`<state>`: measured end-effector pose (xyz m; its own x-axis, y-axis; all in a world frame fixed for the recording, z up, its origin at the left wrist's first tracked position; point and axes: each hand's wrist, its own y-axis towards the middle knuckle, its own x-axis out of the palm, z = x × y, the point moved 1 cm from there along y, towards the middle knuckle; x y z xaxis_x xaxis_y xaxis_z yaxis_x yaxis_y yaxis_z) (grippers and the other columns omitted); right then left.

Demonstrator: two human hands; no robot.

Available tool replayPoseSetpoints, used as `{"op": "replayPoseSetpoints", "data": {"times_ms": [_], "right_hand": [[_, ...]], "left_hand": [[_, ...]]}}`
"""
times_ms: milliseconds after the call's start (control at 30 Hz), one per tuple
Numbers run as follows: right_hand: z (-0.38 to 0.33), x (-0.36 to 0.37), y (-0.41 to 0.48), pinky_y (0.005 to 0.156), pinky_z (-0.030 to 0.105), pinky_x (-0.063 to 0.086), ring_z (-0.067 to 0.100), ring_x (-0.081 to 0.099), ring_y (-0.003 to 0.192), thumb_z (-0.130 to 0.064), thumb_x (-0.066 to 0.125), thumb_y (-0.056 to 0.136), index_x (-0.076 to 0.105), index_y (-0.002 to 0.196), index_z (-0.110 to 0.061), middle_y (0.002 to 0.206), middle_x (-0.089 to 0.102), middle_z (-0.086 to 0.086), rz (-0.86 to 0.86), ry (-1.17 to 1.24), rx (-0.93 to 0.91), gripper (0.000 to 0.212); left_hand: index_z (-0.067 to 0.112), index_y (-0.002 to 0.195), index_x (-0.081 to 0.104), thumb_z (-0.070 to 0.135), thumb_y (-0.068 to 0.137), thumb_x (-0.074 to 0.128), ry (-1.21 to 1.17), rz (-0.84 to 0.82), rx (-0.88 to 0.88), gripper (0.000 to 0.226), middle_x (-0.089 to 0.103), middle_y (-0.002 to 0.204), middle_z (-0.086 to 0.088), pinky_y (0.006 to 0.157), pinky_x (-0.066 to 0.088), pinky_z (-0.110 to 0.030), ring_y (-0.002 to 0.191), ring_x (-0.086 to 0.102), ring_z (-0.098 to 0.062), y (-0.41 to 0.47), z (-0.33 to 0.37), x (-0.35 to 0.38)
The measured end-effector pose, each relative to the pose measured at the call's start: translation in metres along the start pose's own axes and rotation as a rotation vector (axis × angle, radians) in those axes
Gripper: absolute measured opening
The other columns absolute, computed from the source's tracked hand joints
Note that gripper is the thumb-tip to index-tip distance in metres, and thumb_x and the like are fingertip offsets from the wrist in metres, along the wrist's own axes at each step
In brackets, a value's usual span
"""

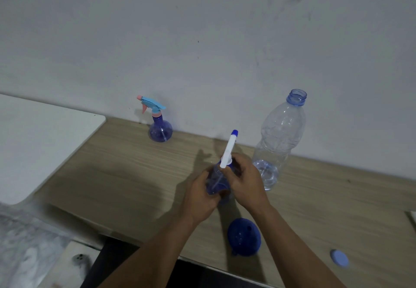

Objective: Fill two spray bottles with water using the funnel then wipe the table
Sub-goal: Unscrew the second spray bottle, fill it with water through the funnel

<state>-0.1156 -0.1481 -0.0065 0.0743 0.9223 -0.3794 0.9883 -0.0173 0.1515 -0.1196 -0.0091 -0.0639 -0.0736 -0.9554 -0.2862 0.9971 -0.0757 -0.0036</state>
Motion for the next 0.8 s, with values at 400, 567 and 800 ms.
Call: {"op": "replayPoseSetpoints", "data": {"times_ms": [400, 567, 800], "right_hand": [[-0.006, 0.014, -0.008, 0.066, 0.011, 0.046, 0.001, 0.062, 0.079, -0.022, 0.076, 0.087, 0.056, 0.087, -0.035, 0.081, 0.065, -0.012, 0.153, 0.018, 0.006, 0.024], [-0.001, 0.018, -0.004, 0.068, 0.022, 0.052, 0.008, 0.064, 0.08, -0.025, 0.072, 0.092, 0.06, 0.096, -0.019, 0.084, 0.067, -0.004, 0.129, 0.033, 0.036, 0.014], [-0.001, 0.015, -0.006, 0.075, 0.02, 0.053, 0.004, 0.066, 0.089, -0.023, 0.068, 0.093, 0.061, 0.107, -0.02, 0.094, 0.069, -0.008, 0.103, 0.066, 0.019, 0.016]], "left_hand": [[0.023, 0.124, 0.052, 0.017, 0.066, 0.087, 0.078, -0.026, 0.008, 0.068, 0.065, 0.114, 0.014, 0.076, 0.047, -0.005, 0.098, 0.063, 0.008, -0.004, 0.01, -0.006], [0.034, 0.121, 0.058, 0.009, 0.073, 0.078, -0.008, -0.031, -0.014, 0.058, 0.072, 0.103, 0.016, 0.078, 0.053, -0.017, 0.096, 0.068, 0.001, -0.004, 0.013, -0.003], [0.043, 0.117, 0.058, 0.011, 0.077, 0.08, -0.038, 0.005, -0.034, 0.055, 0.073, 0.104, 0.013, 0.074, 0.054, -0.015, 0.095, 0.069, -0.003, -0.004, 0.012, 0.001]]}}
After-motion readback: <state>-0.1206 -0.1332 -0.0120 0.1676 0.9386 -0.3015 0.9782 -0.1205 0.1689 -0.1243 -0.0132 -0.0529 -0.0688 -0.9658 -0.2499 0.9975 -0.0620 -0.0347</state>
